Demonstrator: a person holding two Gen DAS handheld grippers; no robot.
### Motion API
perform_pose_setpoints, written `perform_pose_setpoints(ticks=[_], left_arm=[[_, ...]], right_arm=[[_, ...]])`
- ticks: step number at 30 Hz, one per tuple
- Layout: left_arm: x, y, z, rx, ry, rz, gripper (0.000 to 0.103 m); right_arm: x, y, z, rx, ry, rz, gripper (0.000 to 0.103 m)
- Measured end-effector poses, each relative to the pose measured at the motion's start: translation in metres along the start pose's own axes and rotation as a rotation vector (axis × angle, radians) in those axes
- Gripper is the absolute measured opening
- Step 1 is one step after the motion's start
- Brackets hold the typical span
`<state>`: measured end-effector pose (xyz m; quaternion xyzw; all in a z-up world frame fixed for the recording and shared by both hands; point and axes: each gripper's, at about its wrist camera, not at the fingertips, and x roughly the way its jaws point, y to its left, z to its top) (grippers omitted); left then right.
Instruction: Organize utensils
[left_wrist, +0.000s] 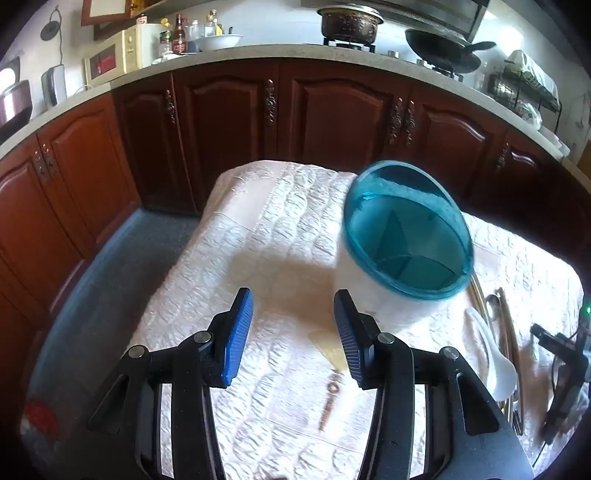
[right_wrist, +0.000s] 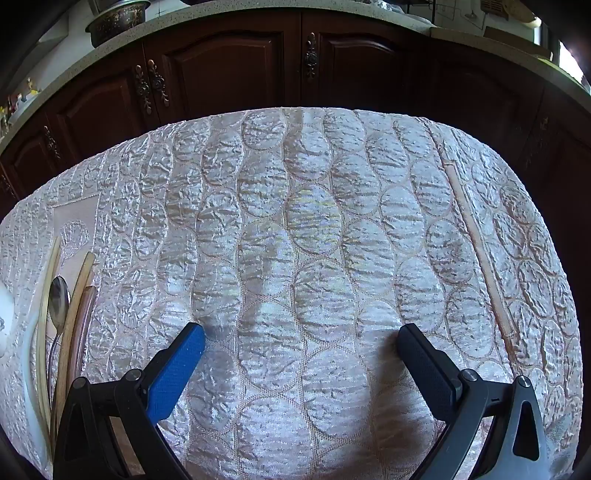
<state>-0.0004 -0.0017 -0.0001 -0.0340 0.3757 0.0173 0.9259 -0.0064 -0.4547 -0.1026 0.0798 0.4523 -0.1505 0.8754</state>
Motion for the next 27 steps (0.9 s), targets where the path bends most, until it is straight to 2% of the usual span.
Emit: perform_pose_setpoints(ticks=[3, 4, 8, 10, 16, 19, 27], left_arm=[[-0.003, -0.016, -0.007, 0.071, -0.012, 0.028, 0.045], [-0.001, -0.030, -0.008, 0.096, 0.017, 0.038, 0.045], [-0.016, -0.044, -0.017, 0.081, 0.008, 0.003, 0.045], [-0.016, -0.047, -0.015, 0.062, 0.038, -0.014, 0.045], [-0.023, -0.062, -0.015, 0.067, 0.046, -0.025, 0.045], [-0.026, -0.070, -0.014, 0.068, 0.041, -0.043, 0.045], [-0.052, -0.092, -0.010, 0.087, -0.021, -0.106, 0.045]], right_arm=[[0.000, 0.000, 0.000, 0.001, 0.000, 0.001, 0.103], [0.000, 0.000, 0.000, 0.001, 0.000, 0.001, 0.103], [0.000, 0.000, 0.000, 0.000, -0.001, 0.001, 0.103], [0.000, 0.000, 0.000, 0.000, -0.001, 0.000, 0.103], [-0.005, 0.002, 0.001, -0.008, 0.008, -0.013, 0.103], [-0.028, 0.015, -0.007, -0.032, 0.043, -0.012, 0.101], [-0.128, 0.054, -0.020, -0.049, 0.014, 0.098, 0.101]])
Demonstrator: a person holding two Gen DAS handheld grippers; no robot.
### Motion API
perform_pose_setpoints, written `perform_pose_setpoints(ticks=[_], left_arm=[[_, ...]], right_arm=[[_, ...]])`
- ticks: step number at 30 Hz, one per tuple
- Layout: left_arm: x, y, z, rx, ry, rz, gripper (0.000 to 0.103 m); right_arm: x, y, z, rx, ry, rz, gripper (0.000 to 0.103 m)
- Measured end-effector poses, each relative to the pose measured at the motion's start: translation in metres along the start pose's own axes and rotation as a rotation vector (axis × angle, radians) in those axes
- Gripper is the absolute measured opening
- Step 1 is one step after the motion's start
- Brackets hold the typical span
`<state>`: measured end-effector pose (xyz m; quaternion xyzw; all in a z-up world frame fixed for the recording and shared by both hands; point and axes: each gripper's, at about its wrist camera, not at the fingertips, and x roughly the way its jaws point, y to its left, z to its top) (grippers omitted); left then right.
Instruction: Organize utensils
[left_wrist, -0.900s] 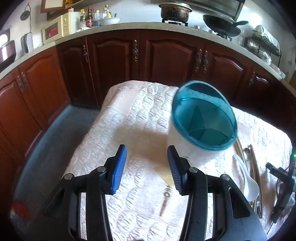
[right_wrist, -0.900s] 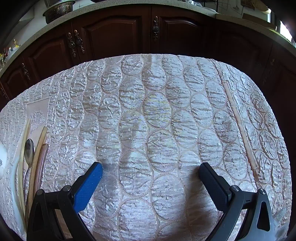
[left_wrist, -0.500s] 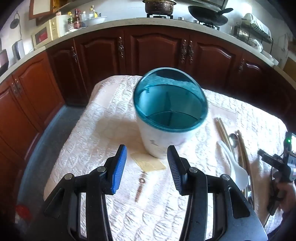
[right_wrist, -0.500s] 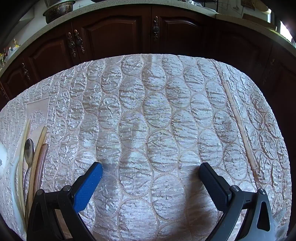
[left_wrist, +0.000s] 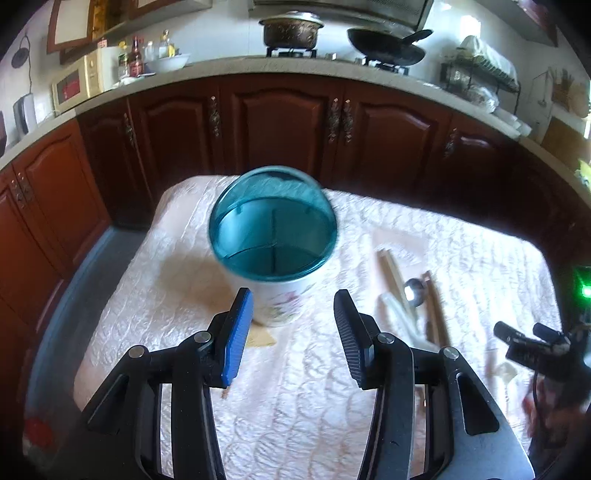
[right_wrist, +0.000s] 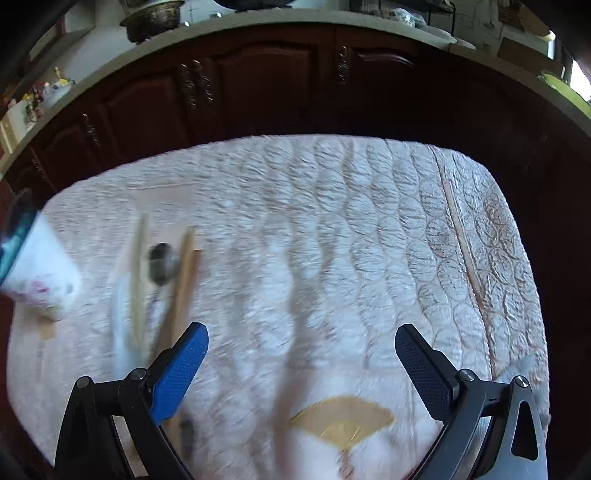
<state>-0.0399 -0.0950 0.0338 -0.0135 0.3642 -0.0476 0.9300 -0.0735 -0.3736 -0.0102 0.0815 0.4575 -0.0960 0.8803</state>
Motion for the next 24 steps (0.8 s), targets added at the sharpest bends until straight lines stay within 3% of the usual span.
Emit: perform_pose_setpoints(ticks=[3, 13, 24], left_arm=[[-0.011, -0.007, 0.004, 0.004, -0.018, -0.016, 0.045], [-0.039, -0.024, 0.015, 0.010, -0.069, -0.051, 0.045], [-0.052, -0.030, 0.020, 0.020, -0.093, -0.067, 0.045]], right_arm=[[-0.039, 0.015, 0.002, 0.007, -0.060, 0.055, 0.101], [-0.097, 0.042, 0.023, -0.036, -0.209, 0.060, 0.101], [-0.120, 0.050, 0.027, -0.052, -0.275, 0.054, 0.101]])
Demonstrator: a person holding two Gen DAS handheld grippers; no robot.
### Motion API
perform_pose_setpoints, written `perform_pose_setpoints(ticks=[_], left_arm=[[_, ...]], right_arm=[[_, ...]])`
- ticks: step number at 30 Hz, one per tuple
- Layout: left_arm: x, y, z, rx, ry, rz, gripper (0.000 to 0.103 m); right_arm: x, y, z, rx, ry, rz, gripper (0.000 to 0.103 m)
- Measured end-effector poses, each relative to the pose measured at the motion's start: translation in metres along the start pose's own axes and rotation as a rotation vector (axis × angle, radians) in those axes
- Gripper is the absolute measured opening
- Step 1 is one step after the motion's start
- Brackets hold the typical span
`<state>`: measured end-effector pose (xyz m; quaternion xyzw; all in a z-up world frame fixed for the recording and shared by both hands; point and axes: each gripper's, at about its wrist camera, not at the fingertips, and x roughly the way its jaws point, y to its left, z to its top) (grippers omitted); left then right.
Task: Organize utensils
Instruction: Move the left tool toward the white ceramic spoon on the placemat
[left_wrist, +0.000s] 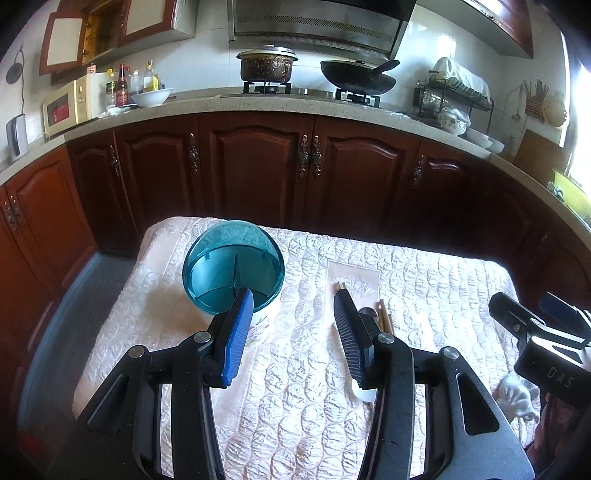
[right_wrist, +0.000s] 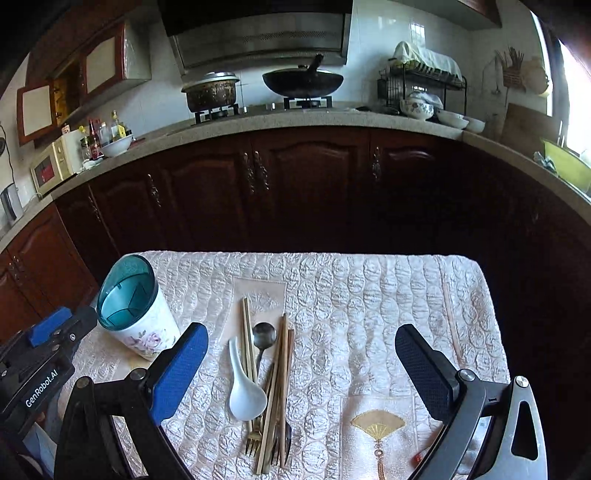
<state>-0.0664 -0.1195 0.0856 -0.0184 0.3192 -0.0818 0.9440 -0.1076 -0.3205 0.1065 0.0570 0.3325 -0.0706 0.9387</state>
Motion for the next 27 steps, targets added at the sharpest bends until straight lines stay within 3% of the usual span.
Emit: perform_pose_setpoints(ticks=[27], left_arm=[[-0.0069, -0.0090, 0.0039, 0.003, -0.013, -0.007, 0.045]], right_arm=[[-0.0068, -0.0004, 0.0062, -0.021, -0.022, -0.038, 0.101]])
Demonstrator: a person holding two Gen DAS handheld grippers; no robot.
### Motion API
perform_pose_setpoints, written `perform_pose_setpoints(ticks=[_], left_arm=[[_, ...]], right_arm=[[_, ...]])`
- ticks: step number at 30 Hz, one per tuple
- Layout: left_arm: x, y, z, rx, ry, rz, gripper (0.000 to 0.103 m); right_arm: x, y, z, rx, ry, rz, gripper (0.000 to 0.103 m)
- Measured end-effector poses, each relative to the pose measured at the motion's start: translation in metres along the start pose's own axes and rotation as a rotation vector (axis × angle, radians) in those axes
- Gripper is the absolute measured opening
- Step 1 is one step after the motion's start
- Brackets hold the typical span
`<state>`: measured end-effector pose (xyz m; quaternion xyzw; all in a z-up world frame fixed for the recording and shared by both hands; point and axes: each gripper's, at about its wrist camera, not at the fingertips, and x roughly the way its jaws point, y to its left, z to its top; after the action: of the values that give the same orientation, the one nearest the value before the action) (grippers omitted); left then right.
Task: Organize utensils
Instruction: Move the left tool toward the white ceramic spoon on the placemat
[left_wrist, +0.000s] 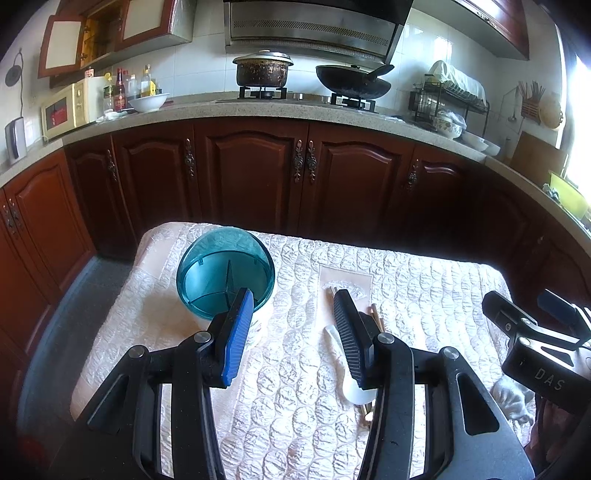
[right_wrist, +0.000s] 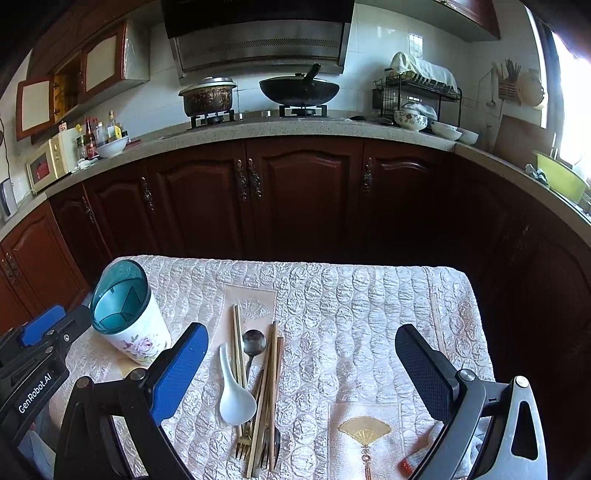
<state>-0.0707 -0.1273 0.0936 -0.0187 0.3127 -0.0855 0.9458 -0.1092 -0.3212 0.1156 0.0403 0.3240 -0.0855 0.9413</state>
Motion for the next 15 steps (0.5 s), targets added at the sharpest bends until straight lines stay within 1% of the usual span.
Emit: perform_pose_setpoints(ticks=[15], left_arm=[[0.0019, -0.0030, 0.0003, -0.002, 0.010, -0.001, 0.045]], right_arm=[[0.0028, -0.0030, -0.0018, 0.002, 0.004, -0.002, 0.101]])
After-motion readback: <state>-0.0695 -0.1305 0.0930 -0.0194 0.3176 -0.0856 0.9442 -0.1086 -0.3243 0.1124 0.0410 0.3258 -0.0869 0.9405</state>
